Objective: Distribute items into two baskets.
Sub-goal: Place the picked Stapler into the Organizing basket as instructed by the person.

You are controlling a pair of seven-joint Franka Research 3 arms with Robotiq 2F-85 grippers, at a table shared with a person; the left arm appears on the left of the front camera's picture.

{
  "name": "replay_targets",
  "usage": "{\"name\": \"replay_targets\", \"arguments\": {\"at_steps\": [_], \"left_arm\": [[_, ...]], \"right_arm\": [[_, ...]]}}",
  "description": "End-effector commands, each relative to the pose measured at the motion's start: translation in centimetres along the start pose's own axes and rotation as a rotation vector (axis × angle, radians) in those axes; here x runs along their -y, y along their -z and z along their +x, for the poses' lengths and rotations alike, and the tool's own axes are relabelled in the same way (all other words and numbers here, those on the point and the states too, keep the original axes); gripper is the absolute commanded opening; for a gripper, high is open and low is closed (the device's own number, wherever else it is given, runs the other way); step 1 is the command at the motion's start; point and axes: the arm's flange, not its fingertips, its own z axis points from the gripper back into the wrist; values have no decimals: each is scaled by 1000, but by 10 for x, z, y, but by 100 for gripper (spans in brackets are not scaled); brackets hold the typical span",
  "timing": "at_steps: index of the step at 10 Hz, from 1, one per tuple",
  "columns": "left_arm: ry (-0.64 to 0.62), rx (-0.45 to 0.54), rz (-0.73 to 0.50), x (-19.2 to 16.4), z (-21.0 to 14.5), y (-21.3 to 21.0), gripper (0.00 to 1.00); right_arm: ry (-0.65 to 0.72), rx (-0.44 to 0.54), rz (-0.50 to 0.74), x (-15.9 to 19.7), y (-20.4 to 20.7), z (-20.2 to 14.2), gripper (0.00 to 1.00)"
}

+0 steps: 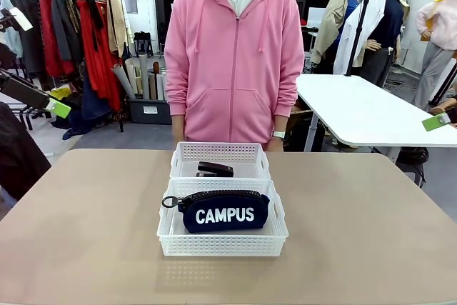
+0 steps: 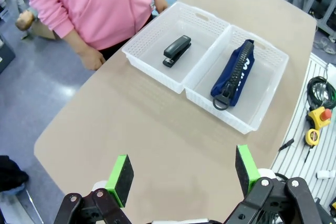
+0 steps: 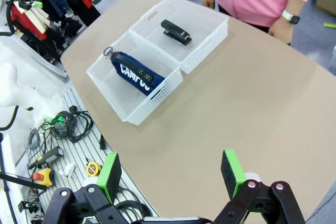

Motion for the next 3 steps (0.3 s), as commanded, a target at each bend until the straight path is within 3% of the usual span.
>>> {"name": "replay_targets", "arguments": {"at_steps": [1,3], "left_arm": [[-3,-7,4,-1,2,-1,100],[-3,-7,4,-1,2,-1,100]], "right_arm": [[-10,18,6,-1,0,1,100],[-10,18,6,-1,0,1,100]]}}
